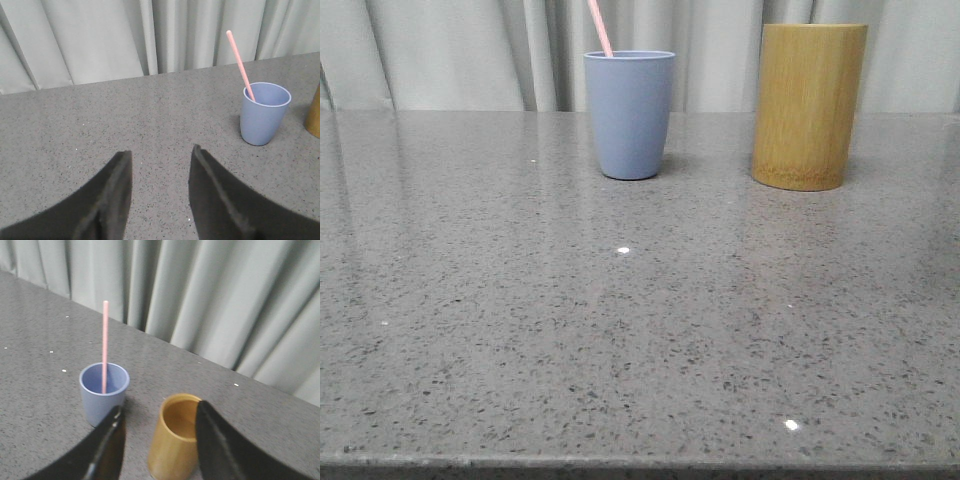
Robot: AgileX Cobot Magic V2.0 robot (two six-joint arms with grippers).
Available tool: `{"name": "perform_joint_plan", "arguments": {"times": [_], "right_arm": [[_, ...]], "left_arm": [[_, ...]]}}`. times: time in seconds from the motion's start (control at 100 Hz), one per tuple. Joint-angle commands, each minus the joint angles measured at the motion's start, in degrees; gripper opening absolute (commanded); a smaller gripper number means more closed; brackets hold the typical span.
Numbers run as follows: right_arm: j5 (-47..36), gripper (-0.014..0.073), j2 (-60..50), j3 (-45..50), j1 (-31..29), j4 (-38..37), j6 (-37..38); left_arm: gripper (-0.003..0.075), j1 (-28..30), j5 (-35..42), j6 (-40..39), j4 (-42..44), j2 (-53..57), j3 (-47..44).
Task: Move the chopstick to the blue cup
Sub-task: 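Withdraw the right gripper up and away from the blue cup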
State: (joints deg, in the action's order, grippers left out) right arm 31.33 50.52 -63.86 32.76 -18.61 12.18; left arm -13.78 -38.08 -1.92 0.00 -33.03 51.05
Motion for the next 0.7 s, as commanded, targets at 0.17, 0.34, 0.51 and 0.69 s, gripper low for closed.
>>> {"name": "perform_joint_plan", "arguments": {"times": [0.17, 0.34, 0.51, 0.69], "right_arm": [[1.51, 0.0004, -14.64, 6.88, -0.27, -10.50, 8.49], [3.66, -0.0062, -22.44, 11.35, -0.27, -11.56, 9.21], [5.53, -0.0062, -29.15, 14.69, -0.27, -11.61, 9.29], [5.82, -0.0062, -33.29, 16.55, -0.27, -11.62, 9.29]], "left_arm": [[0.0057, 0.17, 4.84, -0.57, -0.31, 4.27, -3.30], [-0.0019, 0.17, 4.84, -0.57, 0.00, 7.91, -6.17], [-0.0019, 0.17, 4.84, -0.57, 0.00, 12.80, -9.39], [-0.0019, 0.17, 4.84, -0.57, 0.00, 16.07, -11.14]]}}
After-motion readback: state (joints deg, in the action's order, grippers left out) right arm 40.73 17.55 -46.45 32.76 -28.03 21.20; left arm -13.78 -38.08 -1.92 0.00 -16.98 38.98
